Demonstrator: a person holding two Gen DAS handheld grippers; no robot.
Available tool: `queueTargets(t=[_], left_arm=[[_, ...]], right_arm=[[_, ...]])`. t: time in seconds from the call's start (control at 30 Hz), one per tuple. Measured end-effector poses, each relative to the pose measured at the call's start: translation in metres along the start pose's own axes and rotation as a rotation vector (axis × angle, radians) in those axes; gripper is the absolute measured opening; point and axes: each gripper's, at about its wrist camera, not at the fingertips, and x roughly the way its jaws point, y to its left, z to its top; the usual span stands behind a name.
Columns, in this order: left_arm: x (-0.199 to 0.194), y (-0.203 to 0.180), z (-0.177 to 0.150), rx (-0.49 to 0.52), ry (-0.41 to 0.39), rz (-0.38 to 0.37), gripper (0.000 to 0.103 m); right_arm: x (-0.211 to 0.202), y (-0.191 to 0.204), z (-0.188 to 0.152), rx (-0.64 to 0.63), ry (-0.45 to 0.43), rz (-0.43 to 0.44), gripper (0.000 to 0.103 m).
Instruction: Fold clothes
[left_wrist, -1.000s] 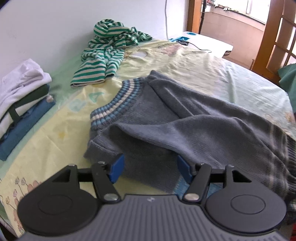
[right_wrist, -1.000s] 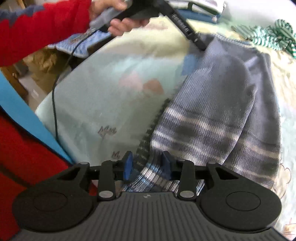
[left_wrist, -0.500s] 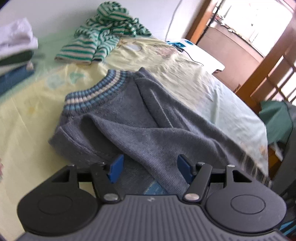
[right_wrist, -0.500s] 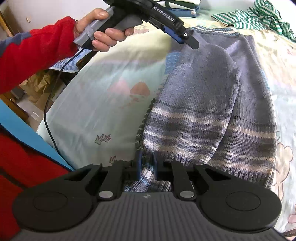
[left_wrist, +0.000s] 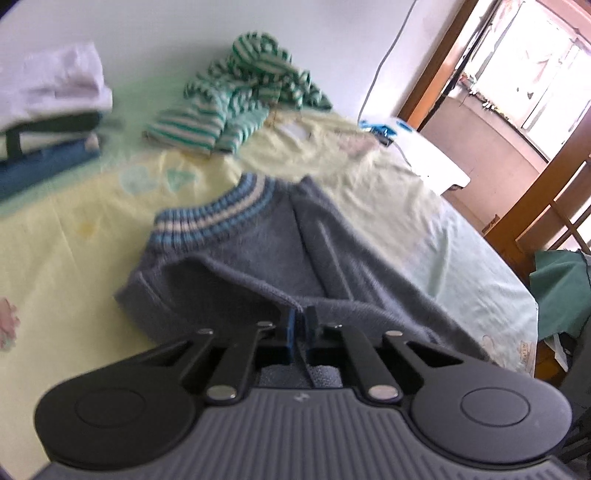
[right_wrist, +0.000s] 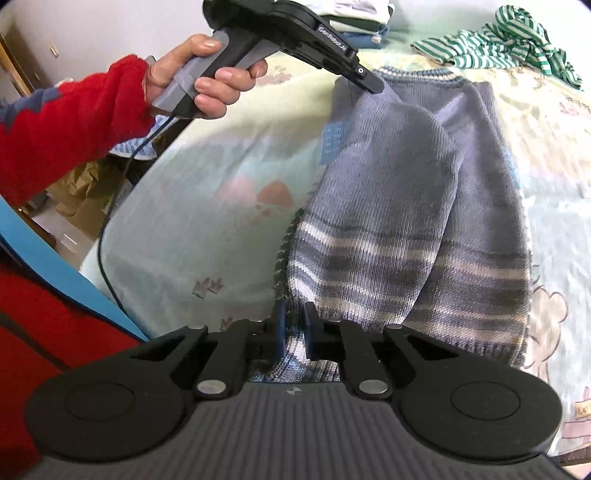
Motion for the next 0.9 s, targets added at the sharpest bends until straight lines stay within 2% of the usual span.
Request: queueTargets(t=[0.13,0.2,0.37,0.43,0.47,0.5,0.53,0.6,0.67,0.73,0.8,0.83,0.87,0.9], left_arm=[[-0.012,-0.006,-0.002,0.036,-0.018,0.016,0.001],[-0.013,-0.006,-0.007,0.042,-0.013,0.028,0.001],[0.001,0.002,-0.020,0.042,0.028,0.082,0.001],[0.009,0.007,-0.024,0.022,0.064,0.076,0.002],[0.010,0.008,-0.025,0.008,0.069,0.068,0.003],[0.011,0.010,-0.026,-0.005,0.065,0.060,0.005],[0.012,0.011,-0.027,-0.018,0.062,0.052,0.011],[0.013,0.011,-0.027,-0.032,0.058,0.038,0.039],[0.014,0.007,-0.026,-0.029,0.050,0.041,0.045],[0.021,0.002,-0.025,-0.012,0.063,0.069,0.038],[0.029,-0.001,-0.025,0.006,0.078,0.091,0.021],[0.030,-0.003,-0.025,0.017,0.073,0.103,0.013],[0.030,-0.005,-0.024,0.027,0.068,0.110,0.000],[0.029,-0.006,-0.023,0.033,0.061,0.111,0.000]], right_arm=[[-0.012,0.001,0.002,-0.011,-0.017,0.009,0.009],[-0.016,-0.001,0.002,-0.009,-0.024,0.020,0.000],[-0.013,-0.004,0.003,-0.005,-0.028,0.000,0.000],[-0.004,-0.003,0.001,0.012,-0.012,-0.006,0.010],[0.001,-0.002,0.000,0.020,-0.004,-0.009,0.023],[0.007,0.001,-0.001,0.010,0.016,-0.013,0.036],[0.010,0.004,-0.003,-0.003,0.019,-0.016,0.039],[0.014,0.011,-0.004,-0.032,0.013,-0.011,0.038],[0.020,0.016,-0.004,-0.067,0.018,-0.041,0.037],[0.024,0.019,-0.005,-0.091,0.033,-0.083,0.025],[0.022,0.015,-0.004,-0.076,0.032,-0.083,0.010],[0.019,0.013,-0.003,-0.061,0.030,-0.079,0.007],[0.017,0.011,-0.003,-0.047,0.028,-0.074,0.007],[0.012,0.011,-0.002,-0.052,0.018,-0.069,0.007]])
